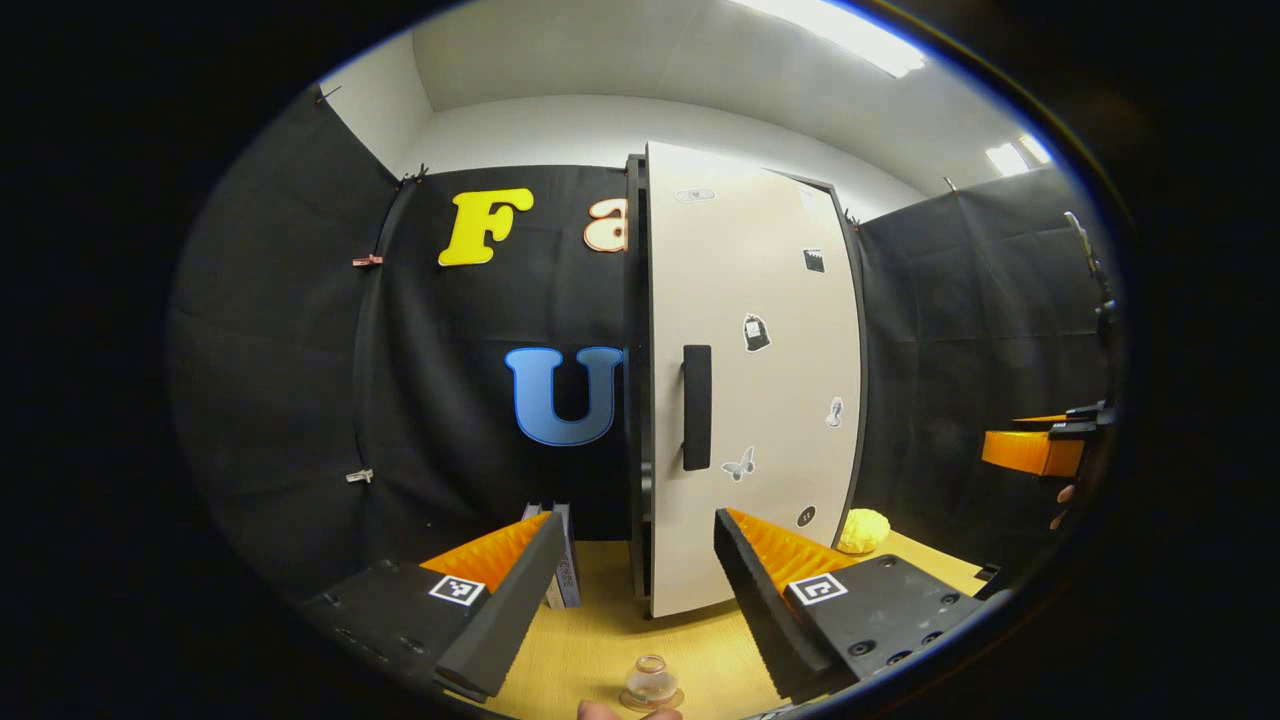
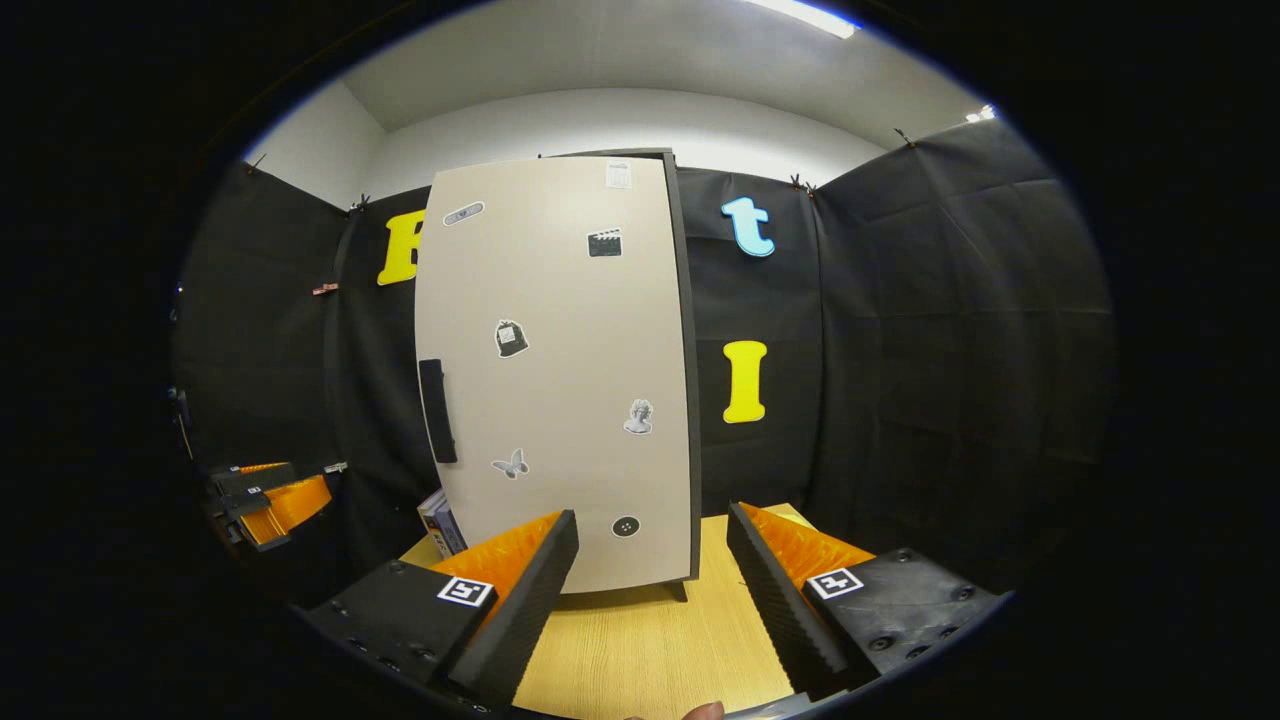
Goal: Open the cabinet door with the right hand, grasp the bottle in the cabinet with the left hand and place it on the coaster, then close the cabinet door with the right hand.
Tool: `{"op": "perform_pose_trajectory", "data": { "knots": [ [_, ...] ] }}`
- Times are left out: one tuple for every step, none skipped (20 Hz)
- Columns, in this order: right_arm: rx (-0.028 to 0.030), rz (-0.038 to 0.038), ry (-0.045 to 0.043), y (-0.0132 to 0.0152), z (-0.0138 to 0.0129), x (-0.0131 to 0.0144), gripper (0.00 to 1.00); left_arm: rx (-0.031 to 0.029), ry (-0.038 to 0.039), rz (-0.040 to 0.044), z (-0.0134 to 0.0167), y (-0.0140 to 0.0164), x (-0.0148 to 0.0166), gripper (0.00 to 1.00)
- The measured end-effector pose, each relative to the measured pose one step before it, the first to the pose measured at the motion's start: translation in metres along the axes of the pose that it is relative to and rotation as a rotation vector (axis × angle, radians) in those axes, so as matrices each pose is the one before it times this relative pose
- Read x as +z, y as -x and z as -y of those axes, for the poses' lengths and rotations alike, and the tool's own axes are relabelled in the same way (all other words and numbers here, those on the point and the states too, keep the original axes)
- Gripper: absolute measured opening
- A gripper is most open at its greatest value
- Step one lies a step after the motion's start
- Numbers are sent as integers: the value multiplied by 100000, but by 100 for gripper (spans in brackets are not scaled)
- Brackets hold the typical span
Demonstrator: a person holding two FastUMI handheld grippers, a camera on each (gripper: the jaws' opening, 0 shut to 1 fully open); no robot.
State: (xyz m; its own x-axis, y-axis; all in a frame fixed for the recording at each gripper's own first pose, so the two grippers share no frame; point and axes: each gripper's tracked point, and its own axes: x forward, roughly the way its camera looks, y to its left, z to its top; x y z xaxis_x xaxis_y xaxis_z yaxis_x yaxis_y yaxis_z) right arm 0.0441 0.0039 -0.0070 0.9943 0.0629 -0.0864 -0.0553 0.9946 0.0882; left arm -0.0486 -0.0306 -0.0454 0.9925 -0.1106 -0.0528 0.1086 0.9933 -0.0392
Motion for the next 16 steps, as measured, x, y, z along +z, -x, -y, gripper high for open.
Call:
{"op": "perform_pose_trajectory", "data": {
  "knots": [
    [-202, 91, 96, -11, 57, 51, 98, -109, -125, -7, 96, -14, 0, 94],
    [-169, 102, -20, 37, 89, 30, 98, -74, -60, -30, 102, -34, 29, 94],
    [-84, -153, -128, -2, 50, -61, 98, 6, -112, -2, 29, -36, -117, 95],
    [-27, -22, -176, 48, -7, -14, 98, -9, -119, -162, 61, -4, -43, 95],
    [-189, 9, -45, -66, 21, 51, 98, -79, -159, -114, 122, -40, 13, 94],
    [-174, 163, 90, 65, 92, 5, 98, -67, -249, -49, 73, -15, 48, 95],
    [-58, 39, 137, -68, 7, -37, 98, -121, -333, 89, 19, -101, -28, 95],
    [-110, -76, 189, -31, 13, -37, 98, -1, -266, -8, 41, -60, -1, 95],
    [-19, -259, 59, -65, 18, -22, 98, -151, -81, -82, 53, -57, -125, 95],
    [-194, -140, -303, -11, 25, 3, 98, -273, 77, -143, 99, -80, -59, 94],
    [159, -164, -460, -127, -103, 59, 98, -222, 173, 8, 42, -128, 63, 95],
    [165, -29, -386, -1, -113, 61, 98, -169, -8, 137, -24, -106, 168, 95],
    [-76, 579, -137, 63, 1, 217, 98, -221, -338, -74, 90, -125, 89, 95],
    [-217, 836, 34, 68, 133, 164, 98, -255, -715, 105, 92, -67, 164, 94],
    [-298, 671, -16, 56, 116, 165, 98, -110, -819, 172, 104, -88, 130, 94],
    [-283, 210, 115, 93, 92, -30, 98, -36, -553, 133, 58, 23, 87, 95]
  ]
}}
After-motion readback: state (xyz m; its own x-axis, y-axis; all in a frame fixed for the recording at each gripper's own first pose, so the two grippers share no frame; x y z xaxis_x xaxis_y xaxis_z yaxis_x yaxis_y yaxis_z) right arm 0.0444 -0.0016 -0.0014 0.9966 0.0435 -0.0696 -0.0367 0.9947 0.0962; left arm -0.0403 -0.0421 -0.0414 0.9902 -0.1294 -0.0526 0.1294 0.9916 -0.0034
